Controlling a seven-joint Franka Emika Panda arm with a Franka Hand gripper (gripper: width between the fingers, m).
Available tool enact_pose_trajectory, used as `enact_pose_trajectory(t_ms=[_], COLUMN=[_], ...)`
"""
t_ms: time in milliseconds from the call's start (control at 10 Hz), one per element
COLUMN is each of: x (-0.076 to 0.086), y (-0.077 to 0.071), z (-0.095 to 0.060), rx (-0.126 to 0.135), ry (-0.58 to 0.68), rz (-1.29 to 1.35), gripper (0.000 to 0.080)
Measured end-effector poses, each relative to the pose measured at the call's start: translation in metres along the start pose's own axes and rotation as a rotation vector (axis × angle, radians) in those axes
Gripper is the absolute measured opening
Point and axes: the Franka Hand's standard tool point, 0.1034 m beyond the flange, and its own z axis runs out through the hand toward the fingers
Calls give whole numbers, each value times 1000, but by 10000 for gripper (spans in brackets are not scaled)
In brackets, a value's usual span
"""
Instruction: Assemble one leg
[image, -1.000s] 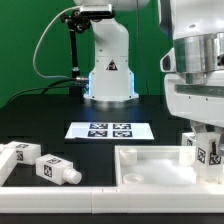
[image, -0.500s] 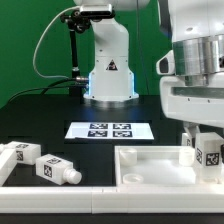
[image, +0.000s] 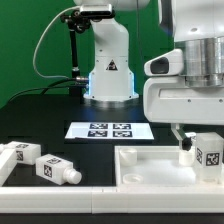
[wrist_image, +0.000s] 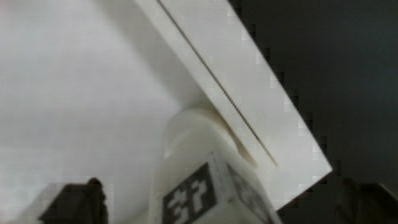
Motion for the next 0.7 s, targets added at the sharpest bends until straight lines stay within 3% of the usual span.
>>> enact_pose_trajectory(t_ms=[100,200,500,600,700], x=[2,3,4,4,4], y=[-1,-5,-5,-5,-5], z=[-2,-3,-3,-3,-3], rx=[-36,-51,-46,-45,-44], ry=[18,31,39,39,41], rz=[-249,-416,-394,-353,-281], gripper=[649,649,622,451,451])
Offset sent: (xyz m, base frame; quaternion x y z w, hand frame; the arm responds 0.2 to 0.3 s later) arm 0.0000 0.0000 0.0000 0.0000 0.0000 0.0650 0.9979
